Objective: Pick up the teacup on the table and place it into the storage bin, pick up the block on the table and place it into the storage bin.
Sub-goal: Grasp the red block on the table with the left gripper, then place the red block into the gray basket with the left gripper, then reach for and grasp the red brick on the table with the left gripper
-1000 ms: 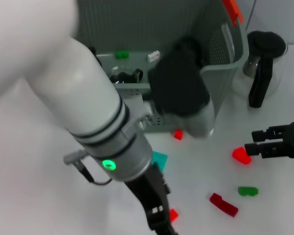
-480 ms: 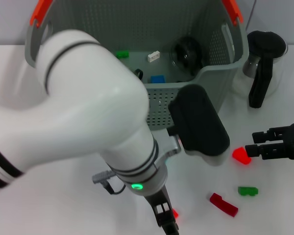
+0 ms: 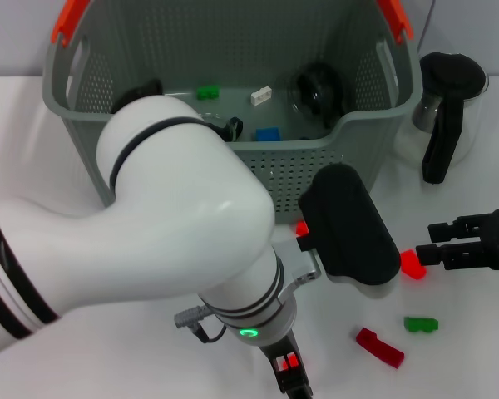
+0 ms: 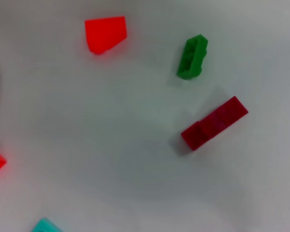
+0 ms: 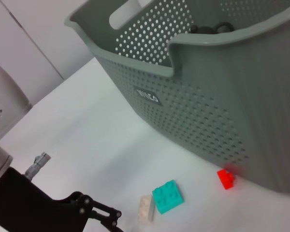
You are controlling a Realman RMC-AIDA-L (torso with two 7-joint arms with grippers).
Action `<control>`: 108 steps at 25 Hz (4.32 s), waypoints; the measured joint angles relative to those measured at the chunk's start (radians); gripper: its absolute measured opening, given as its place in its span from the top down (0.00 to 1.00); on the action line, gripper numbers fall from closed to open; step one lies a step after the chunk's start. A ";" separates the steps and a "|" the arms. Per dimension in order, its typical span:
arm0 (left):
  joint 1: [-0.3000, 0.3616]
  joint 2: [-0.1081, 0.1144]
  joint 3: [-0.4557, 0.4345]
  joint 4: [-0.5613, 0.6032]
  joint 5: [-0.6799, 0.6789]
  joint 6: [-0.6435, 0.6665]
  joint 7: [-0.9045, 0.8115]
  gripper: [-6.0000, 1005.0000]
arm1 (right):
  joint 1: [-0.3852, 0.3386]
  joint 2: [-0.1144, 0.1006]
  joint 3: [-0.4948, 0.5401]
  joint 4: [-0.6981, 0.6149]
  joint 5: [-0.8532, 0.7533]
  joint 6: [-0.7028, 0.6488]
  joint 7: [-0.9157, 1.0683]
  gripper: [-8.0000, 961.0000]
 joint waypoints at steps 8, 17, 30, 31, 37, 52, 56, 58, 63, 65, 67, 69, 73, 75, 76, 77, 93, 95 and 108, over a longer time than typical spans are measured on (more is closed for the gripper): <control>-0.003 0.000 0.033 -0.014 0.004 -0.031 -0.026 0.14 | 0.000 0.000 0.000 0.001 0.000 0.009 0.000 0.29; -0.014 0.000 0.053 -0.039 0.006 -0.061 -0.029 0.28 | 0.002 0.002 -0.005 0.006 0.000 0.019 0.000 0.29; -0.018 0.000 0.055 -0.052 0.007 -0.067 -0.030 0.54 | 0.003 -0.001 -0.006 0.010 0.000 0.021 0.001 0.29; -0.018 0.000 0.055 -0.052 0.007 -0.067 -0.030 0.56 | 0.003 -0.001 -0.006 0.010 0.000 0.022 0.001 0.29; -0.019 0.000 0.065 -0.051 0.000 -0.058 -0.030 0.58 | 0.001 -0.001 -0.006 0.009 0.000 0.028 0.001 0.29; -0.025 0.000 0.069 -0.013 0.014 -0.023 -0.039 0.79 | 0.000 -0.001 -0.006 0.009 0.000 0.029 0.001 0.29; -0.022 0.001 -0.002 0.119 0.043 0.076 -0.033 0.81 | 0.000 -0.004 -0.006 0.009 0.000 0.029 0.000 0.29; -0.014 0.004 -0.085 0.239 0.033 0.151 -0.016 0.80 | 0.000 -0.005 -0.006 0.009 0.000 0.028 0.000 0.29; 0.008 0.004 -0.376 0.508 -0.131 0.271 0.100 0.78 | -0.003 -0.006 -0.008 0.010 0.000 0.030 -0.008 0.29; -0.016 0.007 -0.556 0.542 -0.172 0.253 0.147 0.78 | -0.005 -0.006 -0.008 0.012 -0.002 0.032 -0.012 0.29; -0.043 0.008 -0.696 0.494 -0.171 0.179 0.174 0.77 | -0.006 -0.006 -0.008 0.012 -0.005 0.031 -0.012 0.29; -0.079 0.012 -0.814 0.387 -0.168 0.093 0.203 0.76 | -0.008 -0.003 -0.008 0.012 -0.008 0.032 -0.012 0.29; -0.161 0.037 -0.946 0.147 -0.152 -0.062 0.234 0.75 | -0.006 0.000 -0.008 0.012 -0.012 0.030 -0.009 0.29; -0.198 0.064 -0.974 0.026 -0.149 -0.149 0.233 0.72 | -0.004 0.001 -0.008 0.012 -0.012 0.029 -0.008 0.29; -0.205 0.071 -0.981 -0.003 -0.151 -0.172 0.231 0.70 | -0.003 0.001 -0.008 0.012 -0.012 0.029 -0.008 0.29; -0.211 0.077 -0.990 -0.027 -0.154 -0.194 0.231 0.68 | -0.003 0.002 -0.008 0.012 -0.013 0.028 -0.009 0.29; 0.050 0.009 -0.481 0.371 -0.486 0.418 0.574 0.20 | -0.011 -0.008 -0.003 0.013 -0.015 0.032 0.000 0.29; 0.056 0.007 -0.433 0.354 -0.450 0.402 0.579 0.14 | -0.011 -0.008 -0.003 0.013 -0.015 0.032 0.001 0.29; -0.047 0.004 -0.148 -0.064 -0.281 -0.095 0.636 0.05 | -0.011 -0.002 -0.021 0.014 -0.016 0.020 -0.011 0.29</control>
